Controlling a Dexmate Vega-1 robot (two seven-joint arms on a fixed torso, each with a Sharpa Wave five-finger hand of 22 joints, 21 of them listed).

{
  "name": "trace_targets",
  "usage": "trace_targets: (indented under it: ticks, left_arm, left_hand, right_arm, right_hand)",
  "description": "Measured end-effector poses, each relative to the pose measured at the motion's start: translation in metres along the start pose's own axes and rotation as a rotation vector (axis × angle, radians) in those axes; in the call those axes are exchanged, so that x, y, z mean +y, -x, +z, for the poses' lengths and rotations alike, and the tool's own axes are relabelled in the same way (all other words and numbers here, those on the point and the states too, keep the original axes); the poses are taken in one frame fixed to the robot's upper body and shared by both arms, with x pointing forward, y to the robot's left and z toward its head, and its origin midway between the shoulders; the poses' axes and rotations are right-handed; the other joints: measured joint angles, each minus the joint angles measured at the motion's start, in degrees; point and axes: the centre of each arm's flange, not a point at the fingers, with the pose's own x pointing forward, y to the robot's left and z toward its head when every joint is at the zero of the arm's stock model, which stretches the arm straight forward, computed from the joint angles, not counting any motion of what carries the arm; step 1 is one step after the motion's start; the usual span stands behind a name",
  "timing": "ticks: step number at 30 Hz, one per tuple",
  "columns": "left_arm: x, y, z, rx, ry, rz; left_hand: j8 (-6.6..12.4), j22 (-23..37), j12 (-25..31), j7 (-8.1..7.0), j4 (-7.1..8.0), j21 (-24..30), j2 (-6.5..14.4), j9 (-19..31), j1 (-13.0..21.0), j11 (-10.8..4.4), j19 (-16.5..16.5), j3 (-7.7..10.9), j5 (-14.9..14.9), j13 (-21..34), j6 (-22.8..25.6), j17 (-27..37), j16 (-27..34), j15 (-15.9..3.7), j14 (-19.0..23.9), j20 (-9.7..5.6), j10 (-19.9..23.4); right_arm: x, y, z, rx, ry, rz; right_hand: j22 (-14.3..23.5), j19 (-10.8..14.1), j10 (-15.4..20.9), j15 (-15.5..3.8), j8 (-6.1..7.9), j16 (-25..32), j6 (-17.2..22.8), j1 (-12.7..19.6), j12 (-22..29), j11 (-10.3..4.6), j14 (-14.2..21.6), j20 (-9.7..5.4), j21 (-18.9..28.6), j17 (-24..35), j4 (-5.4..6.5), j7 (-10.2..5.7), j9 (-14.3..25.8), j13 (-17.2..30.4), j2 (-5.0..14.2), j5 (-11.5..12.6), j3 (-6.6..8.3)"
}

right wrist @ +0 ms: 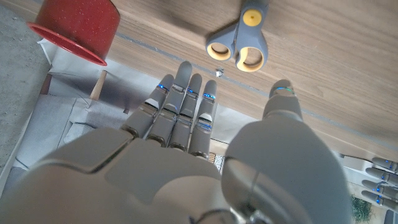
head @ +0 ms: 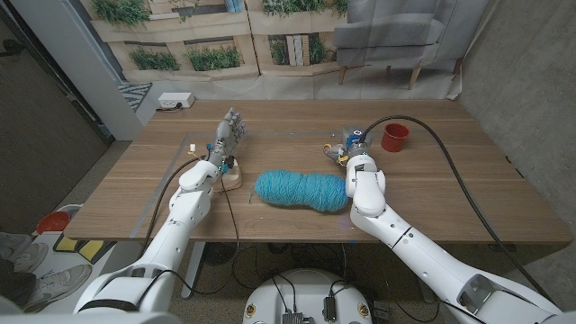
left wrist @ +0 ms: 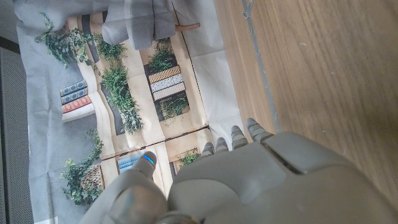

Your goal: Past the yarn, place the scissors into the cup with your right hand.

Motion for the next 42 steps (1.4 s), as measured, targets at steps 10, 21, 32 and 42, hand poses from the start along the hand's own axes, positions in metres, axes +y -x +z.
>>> trace_targets:
  ticks: [10,21,32,42]
  left_arm:
    - [-0.002,-0.006,-0.002,0.003,0.003,-0.001]
    - [-0.003,-0.009,-0.003,0.004,0.000,-0.006]
    - [-0.004,-0.010,-0.003,0.003,-0.001,-0.008]
    - [-0.005,-0.010,-0.003,0.002,-0.002,-0.009]
  left_hand:
    - [0.00,0.00,0.00,0.00,-0.16,0.00,0.00,0.00,0.00,0.00,0.00,-0.33,0.00,0.00,0.00,0.00,0.00,0.00,0.00,0.00,0.00]
    - [0.00,0.00,0.00,0.00,0.00,-0.33,0.00,0.00,0.00,0.00,0.00,-0.49,0.00,0.00,0.00,0.00,0.00,0.00,0.00,0.00,0.00]
    - [0.00,0.00,0.00,0.00,-0.24,-0.33,0.00,0.00,0.00,0.00,0.00,-0.73,0.00,0.00,0.00,0.00,0.00,0.00,0.00,0.00,0.00]
    - [0.00,0.00,0.00,0.00,-0.24,-0.33,-0.11,0.00,-0.11,0.00,0.00,-0.72,0.00,0.00,0.00,0.00,0.00,0.00,0.00,0.00,0.00]
  right_arm:
    - [0.006,-0.003,0.002,-0.005,0.057,0.018]
    - [0.013,-0.005,-0.001,0.024,0.076,0.037]
    - [0.017,-0.004,-0.004,0.058,0.091,0.071]
    - [0.021,-0.004,-0.005,0.072,0.101,0.105]
  right_hand:
    - [0.00,0.00,1.53,-0.11,0.53,1.72,2.11,0.39,1.54,0.70,0.76,0.00,0.00,2.42,0.37,0.72,0.80,1.00,0.39,0.30,-1.04]
    - [-0.01,0.23,3.78,-0.27,1.26,3.48,4.79,0.39,3.76,1.11,2.15,0.22,0.45,4.98,0.71,1.04,1.59,2.16,0.39,0.50,-2.29]
    - [-0.02,0.64,4.62,-0.68,2.03,4.36,6.53,1.06,4.76,1.10,3.17,0.63,0.67,6.99,0.71,1.34,2.38,3.11,1.07,0.94,-2.77]
    - [-0.16,1.35,5.53,-0.90,2.03,5.23,7.66,3.59,5.98,1.22,4.61,1.34,1.11,8.09,0.22,1.65,2.34,3.83,3.60,2.24,-2.28]
